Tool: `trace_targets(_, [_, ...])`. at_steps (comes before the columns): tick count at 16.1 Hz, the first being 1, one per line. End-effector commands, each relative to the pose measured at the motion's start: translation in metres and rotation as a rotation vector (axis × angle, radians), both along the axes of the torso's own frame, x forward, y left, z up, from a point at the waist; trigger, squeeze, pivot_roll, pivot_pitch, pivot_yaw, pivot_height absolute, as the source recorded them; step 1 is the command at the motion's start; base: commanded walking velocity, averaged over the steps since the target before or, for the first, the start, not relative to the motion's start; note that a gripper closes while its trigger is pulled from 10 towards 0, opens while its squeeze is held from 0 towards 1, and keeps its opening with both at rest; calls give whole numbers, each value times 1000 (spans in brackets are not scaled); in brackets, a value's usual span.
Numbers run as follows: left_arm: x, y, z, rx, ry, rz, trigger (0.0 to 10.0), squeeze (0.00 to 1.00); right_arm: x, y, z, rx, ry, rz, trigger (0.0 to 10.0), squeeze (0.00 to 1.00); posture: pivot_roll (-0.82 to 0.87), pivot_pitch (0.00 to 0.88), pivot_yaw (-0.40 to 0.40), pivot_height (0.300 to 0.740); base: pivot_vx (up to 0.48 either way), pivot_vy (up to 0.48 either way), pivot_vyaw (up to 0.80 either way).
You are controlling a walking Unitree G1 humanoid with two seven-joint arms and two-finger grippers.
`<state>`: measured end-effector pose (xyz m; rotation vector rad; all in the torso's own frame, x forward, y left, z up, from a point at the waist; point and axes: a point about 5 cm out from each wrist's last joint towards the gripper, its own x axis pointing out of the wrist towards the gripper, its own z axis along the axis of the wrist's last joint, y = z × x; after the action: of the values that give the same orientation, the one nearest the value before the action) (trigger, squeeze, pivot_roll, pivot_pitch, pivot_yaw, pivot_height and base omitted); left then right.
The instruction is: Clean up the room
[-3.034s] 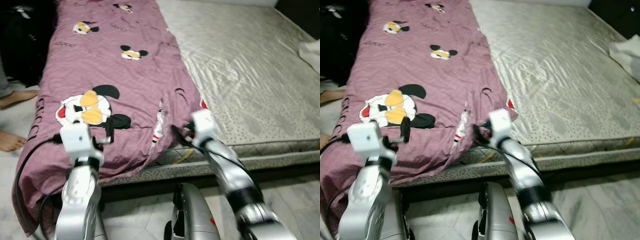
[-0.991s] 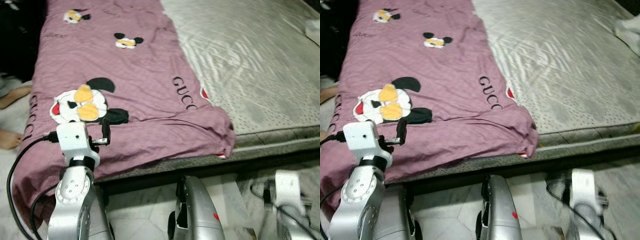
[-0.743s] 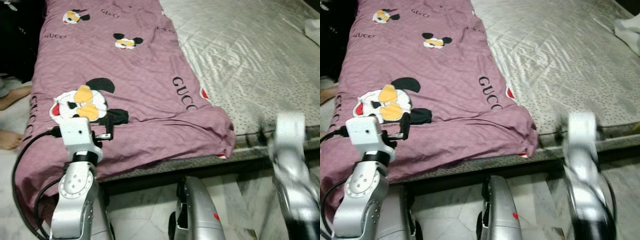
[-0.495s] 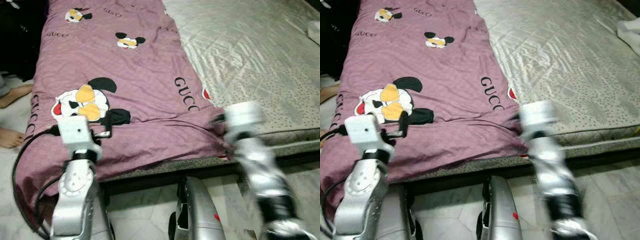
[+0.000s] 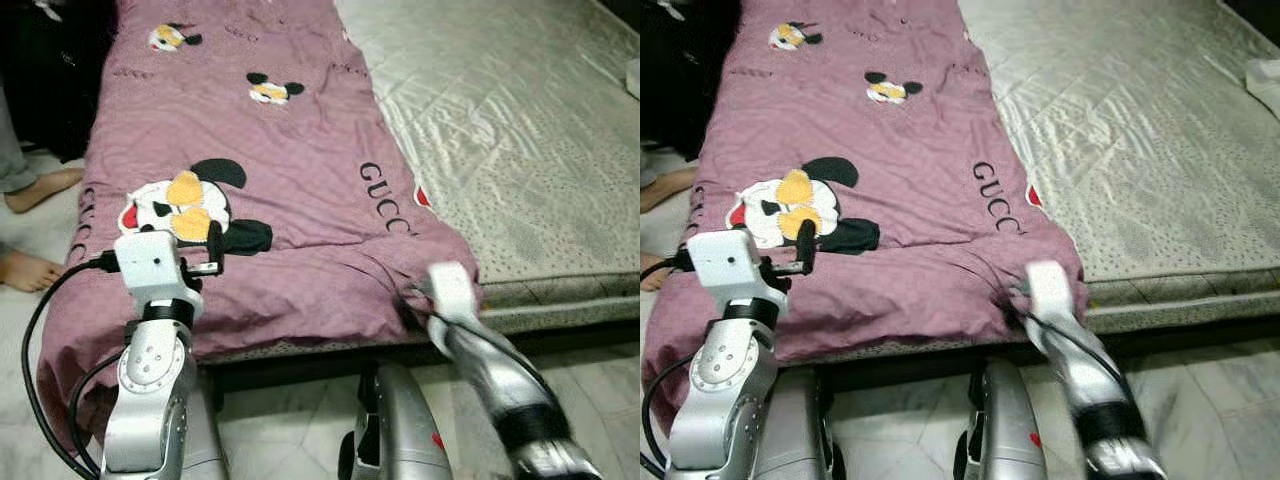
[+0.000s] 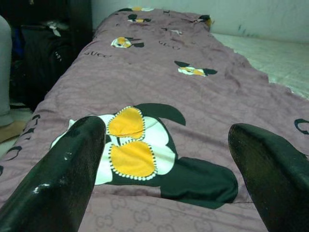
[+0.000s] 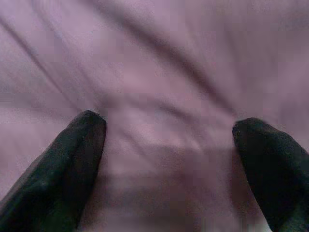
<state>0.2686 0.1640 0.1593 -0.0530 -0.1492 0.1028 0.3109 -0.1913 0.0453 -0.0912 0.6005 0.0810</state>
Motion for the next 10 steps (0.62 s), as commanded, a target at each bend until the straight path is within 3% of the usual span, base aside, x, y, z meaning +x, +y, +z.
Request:
trace_targets(1, [-1,-1,-6,-3,19,-6,10000,0,-15,-16,-13,11,80,-36,10000,0,10,136,-93,538,0,0,0])
trace_targets(3, [3,-2,-5,-4,20,-15,10000,0,-34,-26,-21,24,134,-54,10000,0,-2,138,-86,538,0,0,0])
trace_targets(5, [4,-2,-5,-3,19,-17,10000,0,-40,-29,-24,12,150,-53,10000,0,-3,137,-85,538,0,0,0])
trace_targets(10, [2,2,-6,-2,18,-4,10000,0,-43,-48,-11,-133,94,-73,10000,0,-2,131,-87,538,0,0,0])
